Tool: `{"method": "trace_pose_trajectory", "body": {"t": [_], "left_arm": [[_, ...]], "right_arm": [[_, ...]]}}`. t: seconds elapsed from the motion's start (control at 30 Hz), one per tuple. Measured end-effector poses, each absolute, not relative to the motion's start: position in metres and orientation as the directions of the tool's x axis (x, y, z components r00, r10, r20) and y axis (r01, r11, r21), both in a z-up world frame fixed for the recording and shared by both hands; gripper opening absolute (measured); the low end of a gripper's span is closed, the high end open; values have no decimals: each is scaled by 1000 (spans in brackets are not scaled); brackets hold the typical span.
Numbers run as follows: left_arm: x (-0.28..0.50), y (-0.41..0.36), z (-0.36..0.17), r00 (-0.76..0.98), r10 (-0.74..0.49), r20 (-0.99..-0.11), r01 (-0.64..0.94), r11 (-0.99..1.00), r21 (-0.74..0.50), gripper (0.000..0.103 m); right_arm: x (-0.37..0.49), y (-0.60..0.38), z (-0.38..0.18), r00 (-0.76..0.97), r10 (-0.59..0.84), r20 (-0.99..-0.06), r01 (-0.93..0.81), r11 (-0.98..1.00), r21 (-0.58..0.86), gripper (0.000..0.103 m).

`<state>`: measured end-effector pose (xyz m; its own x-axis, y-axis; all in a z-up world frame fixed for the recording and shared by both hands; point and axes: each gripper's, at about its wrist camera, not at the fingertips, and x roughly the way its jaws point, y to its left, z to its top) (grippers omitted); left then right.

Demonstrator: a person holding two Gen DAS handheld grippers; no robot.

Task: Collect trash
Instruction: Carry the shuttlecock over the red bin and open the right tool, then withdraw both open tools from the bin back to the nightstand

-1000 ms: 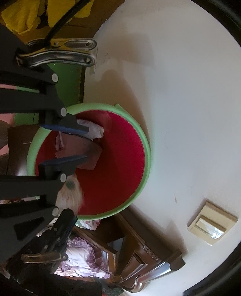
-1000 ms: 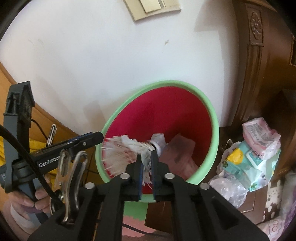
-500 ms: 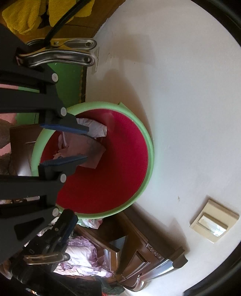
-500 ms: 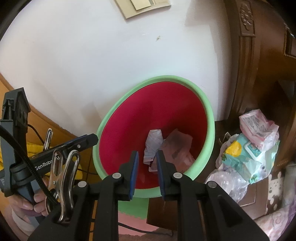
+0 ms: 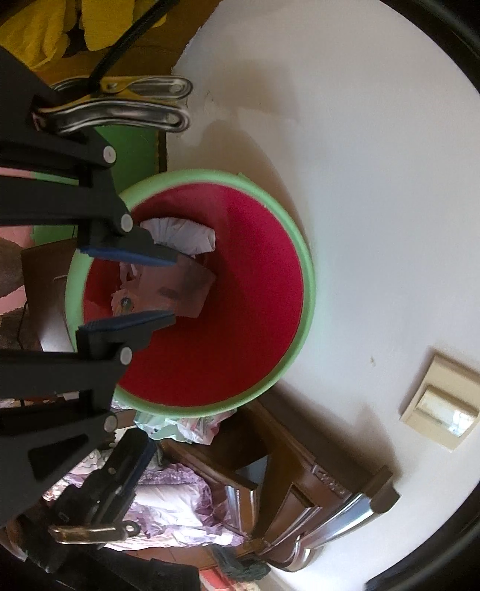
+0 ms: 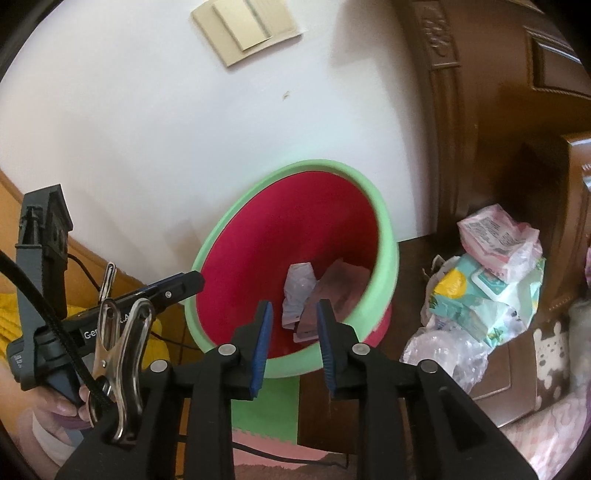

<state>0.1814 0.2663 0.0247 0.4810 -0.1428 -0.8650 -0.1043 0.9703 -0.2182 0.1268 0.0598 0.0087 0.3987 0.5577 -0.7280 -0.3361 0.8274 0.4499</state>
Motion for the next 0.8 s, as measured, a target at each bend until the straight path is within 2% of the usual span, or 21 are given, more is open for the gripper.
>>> {"method": "trace_pose_trajectory", "body": {"t": [0.8], "left_arm": [[189, 194, 29, 449, -225, -865, 4, 968, -250, 25]], "right_arm": [[117, -43, -3, 463, 481, -745, -171, 873, 457, 26]]}}
